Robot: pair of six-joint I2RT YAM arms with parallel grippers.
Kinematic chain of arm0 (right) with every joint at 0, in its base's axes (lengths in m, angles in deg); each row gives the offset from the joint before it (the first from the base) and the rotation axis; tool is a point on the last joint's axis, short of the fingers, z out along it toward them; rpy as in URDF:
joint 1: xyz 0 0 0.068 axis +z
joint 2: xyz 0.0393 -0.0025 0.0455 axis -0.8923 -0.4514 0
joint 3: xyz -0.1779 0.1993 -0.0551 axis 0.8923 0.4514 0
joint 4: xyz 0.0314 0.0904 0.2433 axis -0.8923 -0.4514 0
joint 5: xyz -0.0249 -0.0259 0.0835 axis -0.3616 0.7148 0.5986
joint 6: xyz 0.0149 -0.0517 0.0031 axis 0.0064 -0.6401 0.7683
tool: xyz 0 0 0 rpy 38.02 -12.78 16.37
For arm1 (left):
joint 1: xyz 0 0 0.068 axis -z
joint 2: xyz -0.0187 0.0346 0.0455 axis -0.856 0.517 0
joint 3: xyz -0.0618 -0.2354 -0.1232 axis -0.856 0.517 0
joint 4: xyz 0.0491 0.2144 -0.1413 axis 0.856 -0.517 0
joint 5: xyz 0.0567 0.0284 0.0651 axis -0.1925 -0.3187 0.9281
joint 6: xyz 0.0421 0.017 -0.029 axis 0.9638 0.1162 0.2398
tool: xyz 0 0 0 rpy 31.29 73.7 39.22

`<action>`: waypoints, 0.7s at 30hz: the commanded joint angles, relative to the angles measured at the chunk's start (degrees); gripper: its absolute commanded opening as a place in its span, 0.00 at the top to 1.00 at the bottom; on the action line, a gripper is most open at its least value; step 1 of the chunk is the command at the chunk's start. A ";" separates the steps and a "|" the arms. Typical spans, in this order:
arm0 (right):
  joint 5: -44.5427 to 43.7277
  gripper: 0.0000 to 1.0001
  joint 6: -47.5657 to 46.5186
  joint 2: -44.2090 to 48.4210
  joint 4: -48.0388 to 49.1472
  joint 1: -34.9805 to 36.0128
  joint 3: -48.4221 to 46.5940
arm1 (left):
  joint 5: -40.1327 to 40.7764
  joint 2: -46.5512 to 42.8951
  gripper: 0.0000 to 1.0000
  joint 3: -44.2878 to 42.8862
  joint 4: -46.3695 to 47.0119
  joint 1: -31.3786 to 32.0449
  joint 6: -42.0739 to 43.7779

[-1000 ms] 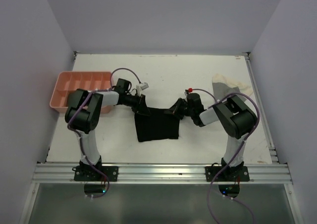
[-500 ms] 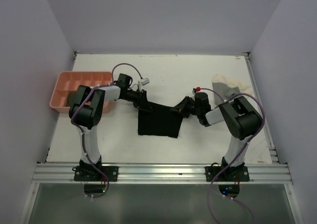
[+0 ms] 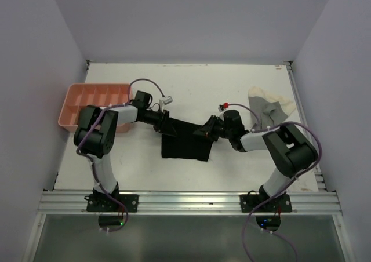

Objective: Roll the underwear
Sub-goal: Fold the underwear

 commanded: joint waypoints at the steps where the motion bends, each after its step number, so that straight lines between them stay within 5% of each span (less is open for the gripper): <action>1: -2.11 0.83 1.19 -5.51 3.78 -0.28 2.84 | 0.54 5.19 0.65 0.51 4.49 0.16 -3.39; 7: -3.52 0.84 1.63 -12.38 6.07 -0.46 5.47 | 5.64 12.31 0.67 -2.22 2.91 -0.72 -2.69; 12: -3.08 0.84 0.40 -7.40 5.12 -0.98 5.83 | 3.28 9.79 0.65 -2.48 0.10 -0.81 0.65; 16: -7.47 0.84 -7.84 -0.09 -14.85 -2.30 1.36 | 3.35 2.75 0.63 -2.83 0.36 -0.63 2.84; 21: -8.09 0.85 -13.31 2.73 -20.90 -6.25 -0.59 | 3.36 0.89 0.59 -8.89 -5.26 -0.63 6.97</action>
